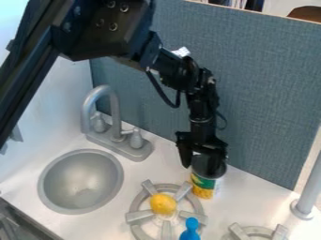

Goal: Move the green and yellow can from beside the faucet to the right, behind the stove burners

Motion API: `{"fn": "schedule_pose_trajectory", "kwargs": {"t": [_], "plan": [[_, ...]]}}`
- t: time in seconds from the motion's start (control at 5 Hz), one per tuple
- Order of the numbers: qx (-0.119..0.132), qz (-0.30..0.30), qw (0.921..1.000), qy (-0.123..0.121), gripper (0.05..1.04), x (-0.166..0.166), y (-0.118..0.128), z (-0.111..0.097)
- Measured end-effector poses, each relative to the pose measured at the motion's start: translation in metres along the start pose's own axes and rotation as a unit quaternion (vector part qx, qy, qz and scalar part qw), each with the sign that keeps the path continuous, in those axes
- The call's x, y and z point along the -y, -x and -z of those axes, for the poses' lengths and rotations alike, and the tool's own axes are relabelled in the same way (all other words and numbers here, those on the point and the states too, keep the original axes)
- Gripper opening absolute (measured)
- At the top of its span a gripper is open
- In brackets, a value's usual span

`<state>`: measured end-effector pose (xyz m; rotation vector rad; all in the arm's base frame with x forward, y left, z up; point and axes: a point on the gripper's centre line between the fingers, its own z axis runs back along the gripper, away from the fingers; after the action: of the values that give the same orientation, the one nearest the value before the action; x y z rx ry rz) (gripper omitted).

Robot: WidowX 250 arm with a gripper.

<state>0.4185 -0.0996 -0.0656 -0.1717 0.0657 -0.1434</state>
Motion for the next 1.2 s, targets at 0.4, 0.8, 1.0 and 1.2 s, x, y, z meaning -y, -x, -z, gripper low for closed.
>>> {"fn": "schedule_pose_trajectory", "kwargs": {"t": [0.4, 0.8, 1.0, 1.2], "plan": [[0.005, 0.054, 0.998, 0.033, 1.0, 0.048, 0.01, 0.01], [0.064, 0.054, 0.9961, 0.028, 1.0, 0.054, 0.023, -0.021], [0.108, 0.059, 0.9924, 0.004, 1.0, 0.05, 0.02, -0.049], [0.081, 0.042, 0.9941, -0.059, 1.0, 0.033, 0.029, -0.059]]}}
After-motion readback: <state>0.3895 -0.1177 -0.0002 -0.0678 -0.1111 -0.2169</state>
